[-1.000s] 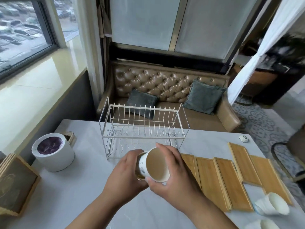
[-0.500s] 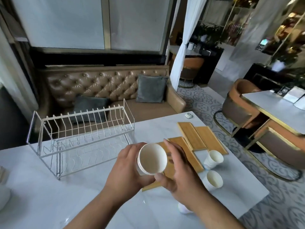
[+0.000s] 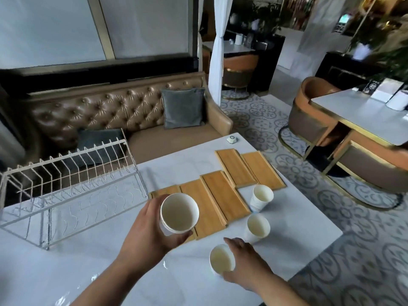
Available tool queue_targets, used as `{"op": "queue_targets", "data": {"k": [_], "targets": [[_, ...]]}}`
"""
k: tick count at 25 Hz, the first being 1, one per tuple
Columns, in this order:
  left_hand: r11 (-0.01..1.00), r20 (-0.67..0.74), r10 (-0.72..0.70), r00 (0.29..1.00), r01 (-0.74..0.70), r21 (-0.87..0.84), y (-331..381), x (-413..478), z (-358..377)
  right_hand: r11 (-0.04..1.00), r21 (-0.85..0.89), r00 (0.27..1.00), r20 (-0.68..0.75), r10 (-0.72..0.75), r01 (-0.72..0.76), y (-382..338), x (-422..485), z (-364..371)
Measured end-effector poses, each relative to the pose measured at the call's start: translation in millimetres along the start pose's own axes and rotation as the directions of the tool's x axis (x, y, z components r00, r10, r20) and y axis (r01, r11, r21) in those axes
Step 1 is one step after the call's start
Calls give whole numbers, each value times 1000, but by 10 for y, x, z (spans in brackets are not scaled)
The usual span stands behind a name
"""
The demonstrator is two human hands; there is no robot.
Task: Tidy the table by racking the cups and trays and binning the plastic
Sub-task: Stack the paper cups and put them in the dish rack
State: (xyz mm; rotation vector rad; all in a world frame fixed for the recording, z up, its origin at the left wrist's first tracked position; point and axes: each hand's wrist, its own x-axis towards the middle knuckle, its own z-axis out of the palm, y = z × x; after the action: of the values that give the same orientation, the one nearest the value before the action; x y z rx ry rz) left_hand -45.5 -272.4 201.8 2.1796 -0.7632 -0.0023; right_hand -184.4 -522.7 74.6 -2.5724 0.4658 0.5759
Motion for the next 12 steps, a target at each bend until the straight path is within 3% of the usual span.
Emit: {"op": "queue_targets", "data": {"k": [3,6,9,12], "targets": [[997,-31,-47,998,49,53,126,60,185,988,-101,990,88,-106,114,109,193,99],[988,-74,-96,993,104,114,234,116,331,972,-122,978,73,-193,201,186,363,102],[978,-104,-127,986,142,152,265,136,387,968,-39,967,-40,-250,248,113,479,-204],[968,-144,-171,975,194,159,215,138,372,920,188,915,-290,-282,344,-146,520,-894]]}}
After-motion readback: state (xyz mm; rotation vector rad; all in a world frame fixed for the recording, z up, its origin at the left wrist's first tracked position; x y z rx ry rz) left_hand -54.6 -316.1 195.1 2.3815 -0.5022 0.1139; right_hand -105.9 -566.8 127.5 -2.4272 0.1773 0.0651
